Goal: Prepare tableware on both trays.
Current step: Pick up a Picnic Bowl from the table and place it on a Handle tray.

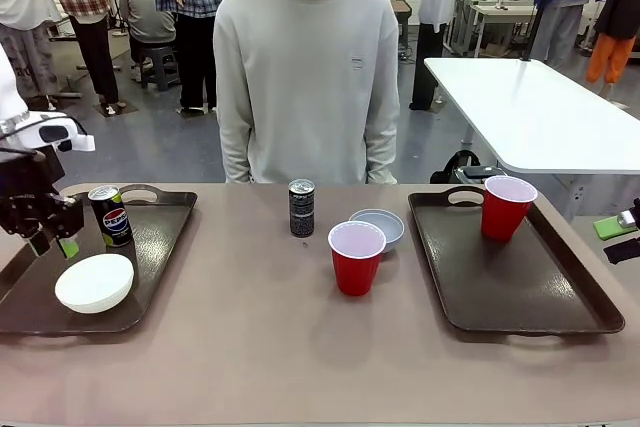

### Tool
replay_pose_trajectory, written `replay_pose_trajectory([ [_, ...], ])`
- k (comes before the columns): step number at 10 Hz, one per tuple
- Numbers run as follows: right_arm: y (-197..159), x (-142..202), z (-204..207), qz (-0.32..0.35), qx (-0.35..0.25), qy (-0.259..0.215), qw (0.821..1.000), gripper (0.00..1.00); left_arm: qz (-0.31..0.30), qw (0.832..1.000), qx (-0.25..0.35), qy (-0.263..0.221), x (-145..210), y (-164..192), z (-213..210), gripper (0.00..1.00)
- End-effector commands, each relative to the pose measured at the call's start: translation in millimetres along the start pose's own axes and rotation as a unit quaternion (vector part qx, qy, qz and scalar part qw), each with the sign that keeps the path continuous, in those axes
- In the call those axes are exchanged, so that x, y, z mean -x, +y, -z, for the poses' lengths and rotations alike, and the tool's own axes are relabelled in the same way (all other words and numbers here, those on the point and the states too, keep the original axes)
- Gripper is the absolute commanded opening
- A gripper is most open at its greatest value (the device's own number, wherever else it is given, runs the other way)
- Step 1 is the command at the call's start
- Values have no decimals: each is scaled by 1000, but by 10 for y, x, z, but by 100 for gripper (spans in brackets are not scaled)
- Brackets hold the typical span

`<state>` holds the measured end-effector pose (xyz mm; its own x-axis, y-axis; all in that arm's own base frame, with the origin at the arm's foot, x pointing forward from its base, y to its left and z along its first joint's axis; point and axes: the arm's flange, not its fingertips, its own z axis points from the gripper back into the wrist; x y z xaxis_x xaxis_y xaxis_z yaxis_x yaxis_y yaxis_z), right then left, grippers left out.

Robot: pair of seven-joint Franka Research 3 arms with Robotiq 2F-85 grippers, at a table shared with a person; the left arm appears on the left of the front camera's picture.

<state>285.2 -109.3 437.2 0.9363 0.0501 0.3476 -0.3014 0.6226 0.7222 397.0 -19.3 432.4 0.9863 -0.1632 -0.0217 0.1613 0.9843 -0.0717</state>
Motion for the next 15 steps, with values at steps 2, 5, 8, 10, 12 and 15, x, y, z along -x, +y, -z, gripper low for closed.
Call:
replay_pose_trajectory([
  [2, -6, -20, 10, -2, -11, -6, 1000, 100, 23, 999, 29, -1, 132, -178, -336, 87],
  [5, -6, -20, 10, -2, -11, -6, 1000, 100, 33, 993, 115, -10, 283, -153, -624, 100],
  [8, -6, -20, 10, -2, -11, -6, 1000, 100, 15, 934, 355, -39, 459, 362, -826, 100],
  [10, -6, -20, 10, -2, -11, -6, 1000, 100, -46, 906, 421, -17, 433, 788, -724, 100],
  [12, -6, -20, 10, -2, -11, -6, 1000, 100, -75, 873, 482, -15, 337, 1086, -614, 100],
  [15, -6, -20, 10, -2, -11, -6, 1000, 100, -97, 871, 482, -13, 293, 1068, -534, 100],
])
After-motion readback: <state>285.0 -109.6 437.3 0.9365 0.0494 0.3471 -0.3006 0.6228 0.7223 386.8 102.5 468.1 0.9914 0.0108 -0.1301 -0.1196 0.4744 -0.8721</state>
